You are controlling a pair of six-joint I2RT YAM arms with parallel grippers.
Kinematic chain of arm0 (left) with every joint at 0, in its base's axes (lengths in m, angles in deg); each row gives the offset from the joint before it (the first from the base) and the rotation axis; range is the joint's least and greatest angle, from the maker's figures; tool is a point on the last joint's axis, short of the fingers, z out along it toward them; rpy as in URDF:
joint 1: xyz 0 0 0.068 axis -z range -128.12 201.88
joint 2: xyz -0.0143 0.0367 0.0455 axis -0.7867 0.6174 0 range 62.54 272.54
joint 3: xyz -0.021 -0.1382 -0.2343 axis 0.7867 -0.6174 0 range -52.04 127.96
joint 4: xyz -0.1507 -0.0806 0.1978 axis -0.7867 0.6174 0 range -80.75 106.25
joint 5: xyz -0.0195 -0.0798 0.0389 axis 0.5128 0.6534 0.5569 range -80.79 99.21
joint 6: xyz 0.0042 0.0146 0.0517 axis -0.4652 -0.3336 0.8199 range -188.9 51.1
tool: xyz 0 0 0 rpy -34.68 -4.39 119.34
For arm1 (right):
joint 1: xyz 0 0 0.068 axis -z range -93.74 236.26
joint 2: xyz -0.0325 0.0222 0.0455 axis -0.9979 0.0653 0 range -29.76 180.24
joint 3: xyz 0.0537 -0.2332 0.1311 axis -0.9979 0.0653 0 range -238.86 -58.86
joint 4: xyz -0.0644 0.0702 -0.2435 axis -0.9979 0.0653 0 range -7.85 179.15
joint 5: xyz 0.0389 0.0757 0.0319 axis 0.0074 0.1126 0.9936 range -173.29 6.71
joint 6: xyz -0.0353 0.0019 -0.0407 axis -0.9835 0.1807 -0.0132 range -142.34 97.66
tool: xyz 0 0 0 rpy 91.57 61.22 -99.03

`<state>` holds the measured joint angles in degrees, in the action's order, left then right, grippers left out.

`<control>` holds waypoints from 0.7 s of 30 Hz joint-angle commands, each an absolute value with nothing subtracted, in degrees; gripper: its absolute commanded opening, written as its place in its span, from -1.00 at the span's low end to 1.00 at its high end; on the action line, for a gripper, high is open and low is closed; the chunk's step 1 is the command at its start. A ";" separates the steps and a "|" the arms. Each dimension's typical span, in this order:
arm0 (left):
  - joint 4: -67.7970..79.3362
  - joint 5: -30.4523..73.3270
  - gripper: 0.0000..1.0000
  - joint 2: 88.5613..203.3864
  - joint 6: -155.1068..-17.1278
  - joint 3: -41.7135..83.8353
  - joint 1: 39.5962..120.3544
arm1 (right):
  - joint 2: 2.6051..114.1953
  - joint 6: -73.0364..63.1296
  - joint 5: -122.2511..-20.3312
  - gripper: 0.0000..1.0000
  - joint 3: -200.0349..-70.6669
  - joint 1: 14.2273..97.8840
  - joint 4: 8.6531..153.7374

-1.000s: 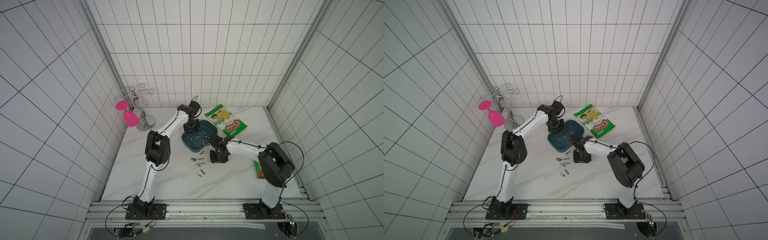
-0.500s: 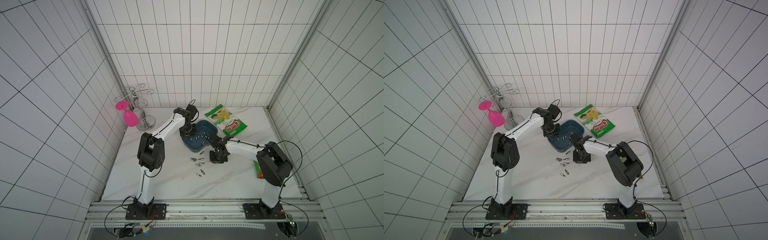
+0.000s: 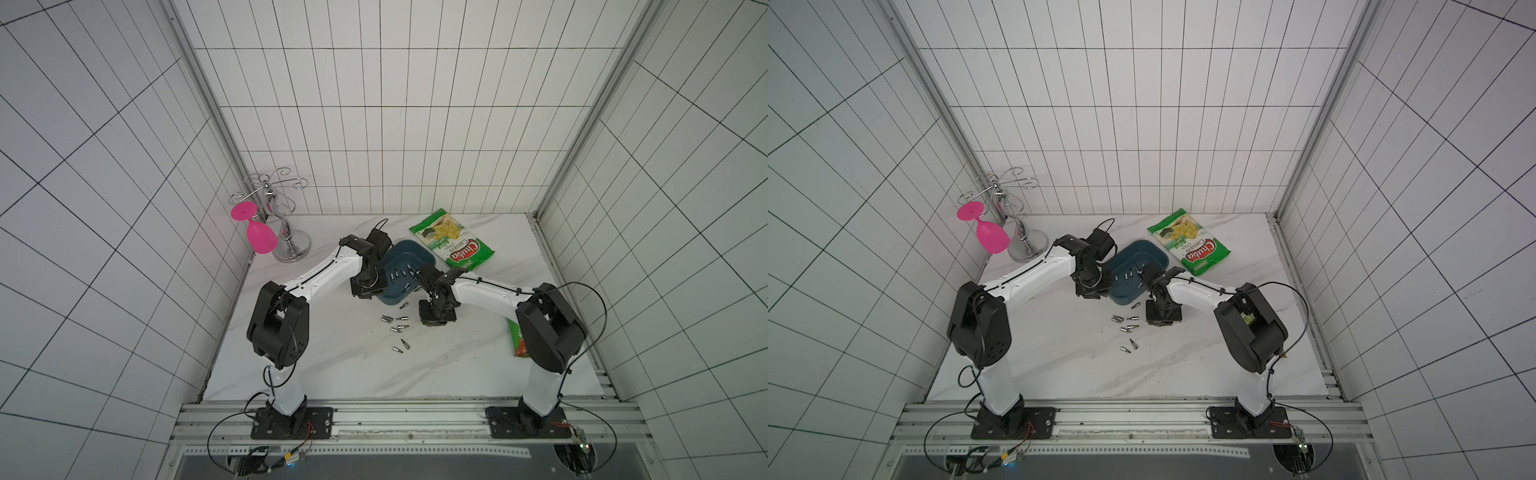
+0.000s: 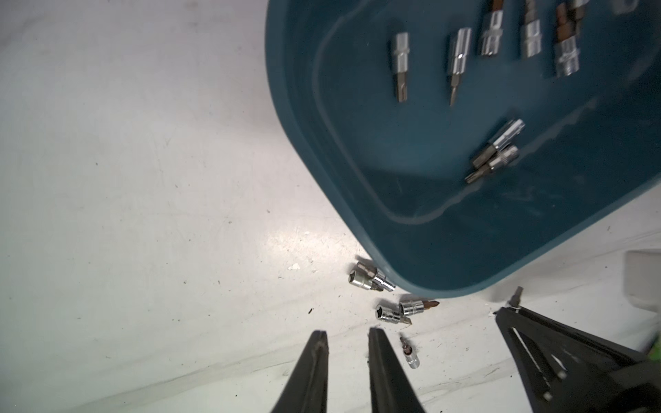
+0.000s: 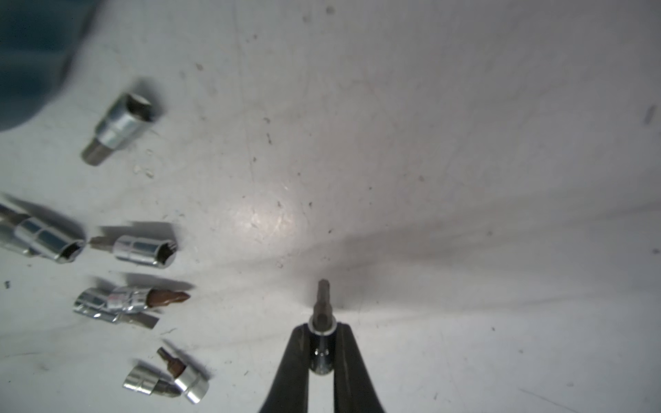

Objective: Put the bit on the desktop into the storage box
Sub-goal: Pick up the screwdriver bit from the center of the board, then place the screwdriver bit in the storage box.

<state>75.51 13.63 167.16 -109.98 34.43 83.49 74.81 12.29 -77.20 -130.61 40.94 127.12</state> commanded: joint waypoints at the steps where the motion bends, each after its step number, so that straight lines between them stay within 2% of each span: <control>1: 73.00 12.38 -0.50 163.86 -112.23 31.39 84.71 | 69.68 9.36 -80.14 -1.00 -135.18 43.32 132.98; 5: 72.30 11.76 -0.49 161.40 -114.45 28.13 86.34 | 69.04 7.01 -79.77 -1.00 -141.23 46.45 134.94; 9: 71.39 11.91 -0.48 159.16 -116.30 25.03 87.94 | 74.27 2.77 -79.04 -1.00 -152.15 48.45 138.75; 21: 71.01 12.38 -0.43 155.90 -120.25 19.46 93.46 | 99.44 -9.42 -73.40 -1.00 -187.06 50.75 148.95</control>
<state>72.32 12.69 157.57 -118.52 20.44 92.61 95.51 -4.80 -75.94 -181.75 50.27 143.66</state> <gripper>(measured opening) 0.282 0.129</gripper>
